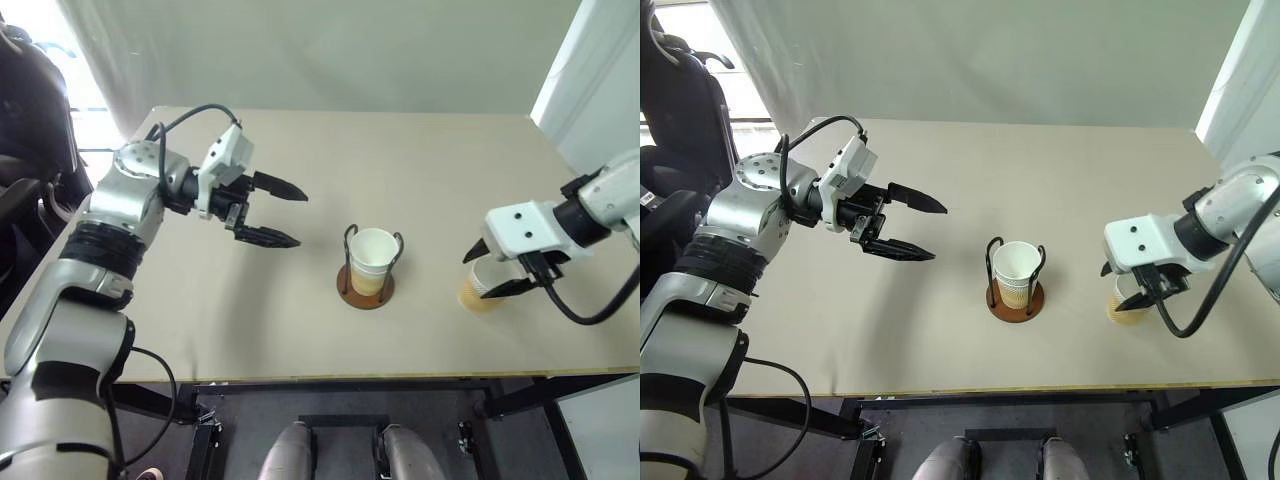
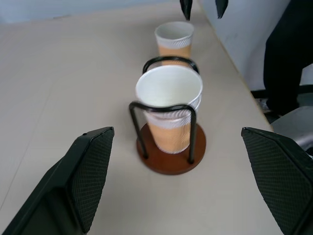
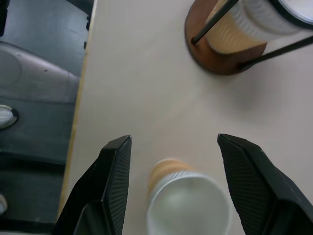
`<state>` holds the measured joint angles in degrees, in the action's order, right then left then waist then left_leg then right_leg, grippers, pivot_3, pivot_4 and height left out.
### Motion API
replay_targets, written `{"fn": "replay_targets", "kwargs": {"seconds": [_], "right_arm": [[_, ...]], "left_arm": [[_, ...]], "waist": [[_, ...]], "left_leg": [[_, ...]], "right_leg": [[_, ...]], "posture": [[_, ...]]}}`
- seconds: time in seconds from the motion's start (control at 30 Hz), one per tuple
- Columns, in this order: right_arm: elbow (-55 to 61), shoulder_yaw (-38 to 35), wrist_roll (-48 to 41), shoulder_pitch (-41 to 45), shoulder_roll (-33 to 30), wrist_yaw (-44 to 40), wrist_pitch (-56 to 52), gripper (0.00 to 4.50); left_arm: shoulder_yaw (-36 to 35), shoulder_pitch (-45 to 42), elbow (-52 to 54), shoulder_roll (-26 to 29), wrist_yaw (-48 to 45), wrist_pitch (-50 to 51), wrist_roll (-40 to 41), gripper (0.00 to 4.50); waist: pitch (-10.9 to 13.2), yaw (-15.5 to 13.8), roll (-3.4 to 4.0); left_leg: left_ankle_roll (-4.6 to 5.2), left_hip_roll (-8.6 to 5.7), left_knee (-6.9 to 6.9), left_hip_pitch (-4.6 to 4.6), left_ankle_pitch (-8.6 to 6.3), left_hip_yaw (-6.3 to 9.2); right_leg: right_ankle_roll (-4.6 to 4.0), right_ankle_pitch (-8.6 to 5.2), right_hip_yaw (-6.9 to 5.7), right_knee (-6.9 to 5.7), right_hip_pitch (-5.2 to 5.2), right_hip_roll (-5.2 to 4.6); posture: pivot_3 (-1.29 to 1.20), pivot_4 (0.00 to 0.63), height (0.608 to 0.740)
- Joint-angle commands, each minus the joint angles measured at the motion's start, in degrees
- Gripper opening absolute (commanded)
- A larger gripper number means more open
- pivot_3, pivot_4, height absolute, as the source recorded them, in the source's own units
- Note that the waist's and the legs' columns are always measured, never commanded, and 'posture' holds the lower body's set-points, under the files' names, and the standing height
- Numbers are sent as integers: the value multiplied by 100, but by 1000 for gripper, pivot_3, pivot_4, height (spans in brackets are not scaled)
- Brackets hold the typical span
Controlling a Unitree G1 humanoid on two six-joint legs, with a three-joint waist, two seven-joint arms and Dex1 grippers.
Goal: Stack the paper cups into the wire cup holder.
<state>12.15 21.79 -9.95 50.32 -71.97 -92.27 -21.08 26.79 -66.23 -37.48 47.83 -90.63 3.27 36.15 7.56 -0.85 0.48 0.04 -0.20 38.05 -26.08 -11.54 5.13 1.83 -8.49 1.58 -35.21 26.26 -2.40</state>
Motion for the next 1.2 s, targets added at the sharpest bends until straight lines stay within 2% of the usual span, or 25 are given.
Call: {"fn": "replay_targets", "kwargs": {"seconds": [0.03,0.23,0.43,0.9,1.0,1.17,1.2], "right_arm": [[160,-429,79,-402,-275,-14,141,2820],[-238,-533,622,-849,-300,147,833,2820],[-939,-401,1347,-936,-141,356,1747,2820],[-1533,-242,2166,-1162,306,374,2836,2820],[-1598,-195,2369,-1060,474,412,2972,1943],[-1700,-209,2532,-815,613,312,3097,90],[-1725,-215,2552,-764,613,286,3133,30]], "left_arm": [[-271,-122,256,-6,-187,192,62,4500],[-354,-76,364,-21,-187,277,17,4500],[-364,-3,411,51,-187,273,63,4500],[-471,164,387,153,-187,198,62,4500],[-498,203,419,152,-187,216,49,4500],[-502,211,447,143,-187,229,16,4500],[-498,209,447,143,-187,228,11,4500]], "waist": [[0,-1,-1],[0,-2,0],[0,-8,0],[0,-4,0],[0,-4,0],[0,-4,0],[0,-4,0]], "left_leg": [[1,0,1,4,1,2],[7,-2,11,7,4,6],[11,-2,11,5,2,8],[13,-2,12,6,2,8],[14,-1,12,7,3,8],[15,-2,14,6,3,8],[15,-2,14,6,3,8]], "right_leg": [[1,0,0,0,-6,0],[9,6,2,4,-17,-1],[28,18,1,16,-19,-1],[38,24,1,21,-24,-1],[37,26,1,21,-25,-1],[36,29,2,22,-25,-2],[35,29,1,22,-25,-2]], "posture": [[0,150,740],[0,150,740],[0,150,740],[0,150,740],[0,150,740],[0,150,740],[0,150,740]]}}
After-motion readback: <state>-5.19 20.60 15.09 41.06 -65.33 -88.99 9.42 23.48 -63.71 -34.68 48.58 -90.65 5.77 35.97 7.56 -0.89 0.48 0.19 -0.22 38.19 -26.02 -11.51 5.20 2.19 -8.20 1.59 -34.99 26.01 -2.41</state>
